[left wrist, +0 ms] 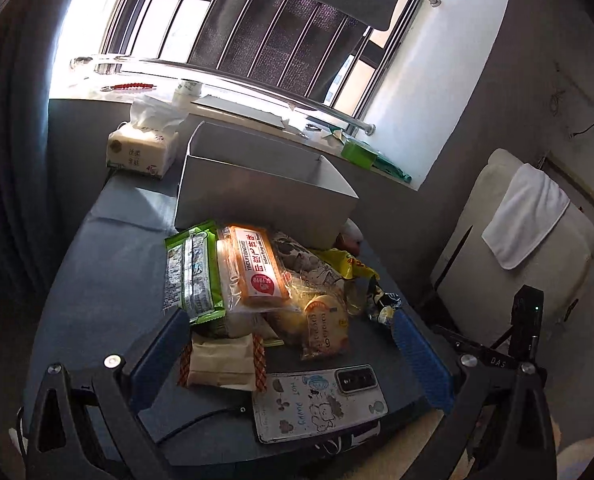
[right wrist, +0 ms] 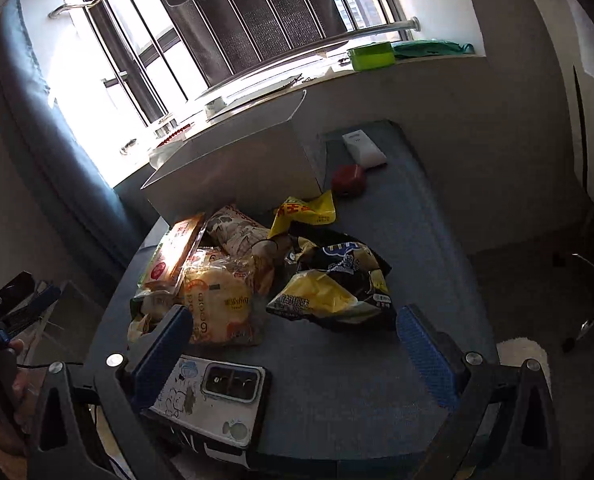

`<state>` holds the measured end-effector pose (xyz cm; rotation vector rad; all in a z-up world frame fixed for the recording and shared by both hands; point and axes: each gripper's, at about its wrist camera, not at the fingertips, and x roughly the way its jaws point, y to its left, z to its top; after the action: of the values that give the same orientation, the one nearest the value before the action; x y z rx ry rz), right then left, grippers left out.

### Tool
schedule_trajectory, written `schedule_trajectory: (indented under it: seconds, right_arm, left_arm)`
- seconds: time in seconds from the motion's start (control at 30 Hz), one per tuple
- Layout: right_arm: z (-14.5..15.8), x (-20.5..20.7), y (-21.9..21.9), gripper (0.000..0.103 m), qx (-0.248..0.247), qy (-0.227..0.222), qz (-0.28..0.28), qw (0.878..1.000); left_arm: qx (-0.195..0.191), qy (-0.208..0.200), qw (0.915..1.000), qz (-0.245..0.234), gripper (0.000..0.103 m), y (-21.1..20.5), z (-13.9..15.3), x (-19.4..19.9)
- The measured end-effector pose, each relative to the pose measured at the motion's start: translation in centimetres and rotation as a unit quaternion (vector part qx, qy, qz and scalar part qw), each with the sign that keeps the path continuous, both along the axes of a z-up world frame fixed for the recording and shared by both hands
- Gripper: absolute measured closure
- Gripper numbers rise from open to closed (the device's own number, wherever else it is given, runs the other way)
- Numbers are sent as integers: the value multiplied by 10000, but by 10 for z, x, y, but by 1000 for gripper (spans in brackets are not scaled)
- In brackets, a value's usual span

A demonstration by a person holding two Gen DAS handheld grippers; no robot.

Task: Organize snacks
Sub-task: 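Move the right tool to the dark chip bag and grasp it, then box a green wafer pack with the left tool while the right boxes the chip bag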

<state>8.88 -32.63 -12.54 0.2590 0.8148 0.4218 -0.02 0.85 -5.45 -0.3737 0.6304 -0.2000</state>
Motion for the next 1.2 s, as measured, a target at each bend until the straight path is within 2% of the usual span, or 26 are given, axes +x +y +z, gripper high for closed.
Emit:
schedule_trajectory:
  seconds: [0.1,0.2,0.3,0.37,0.43,0.5,0.57,0.73,0.77,0.8,0.87,0.9,1.03,1.07,1.13,1.17,1.2]
  right_arm:
    - [-11,8,-6,0,107,167,-127,9997]
    - [-13,12,-5,0,-37,125,-272,9995]
    - [-10,15,9,0,-571,-146,-210,9980]
    - [-7,12,24,0,-1151,-486,-75,9921]
    - [-8,6,43,0,-1862,-1094,138,9763]
    - [-17,5,65,0,-2824,-1462,334,9475]
    - [-28,5,79,0,-3237,-1820,485,9272]
    - [-51,29,93,0,-3900,-1872,210,9013]
    - [-52,32,93,0,-3864,-1891,239,9024]
    - [-51,35,92,5,-3815,-1803,222,9064]
    - [-55,41,93,53,-4079,-1701,9,8970]
    - [-57,44,91,53,-4075,-1624,-22,8986]
    - [-30,42,57,63,-2780,-1329,-174,9512]
    - [-22,41,46,68,-2304,-1266,-248,9645]
    - [-8,41,22,71,-1127,-891,-100,9896]
    - [-2,39,9,72,-419,-685,-66,9967]
    - [3,36,-2,72,129,-544,-36,9984]
  left_arm:
    - [22,43,9999,114,0,4,-4,-7]
    - [-42,82,9999,41,0,4,-10,-9]
    - [-73,204,9998,7,0,0,-18,-5]
    - [-48,219,9997,6,0,-2,-20,-5]
    - [-23,222,9997,-43,0,-3,-22,-6]
    - [-38,232,9997,6,0,-2,-23,-5]
    - [-121,268,9996,33,0,0,-26,-4]
    - [-143,310,9993,124,0,4,-29,-4]
    - [-148,339,9992,136,0,5,-30,-4]
    - [-160,361,9991,150,0,6,-31,-3]
    - [-198,407,9988,181,0,8,-35,-3]
    - [-211,428,9987,189,0,9,-36,-2]
    - [-169,516,9983,232,0,12,-41,0]
    - [-145,542,9981,238,0,13,-42,3]
    - [-130,562,9981,226,0,15,-44,9]
    - [-136,615,9978,202,0,17,-46,14]
    - [-141,693,9973,218,0,19,-48,21]
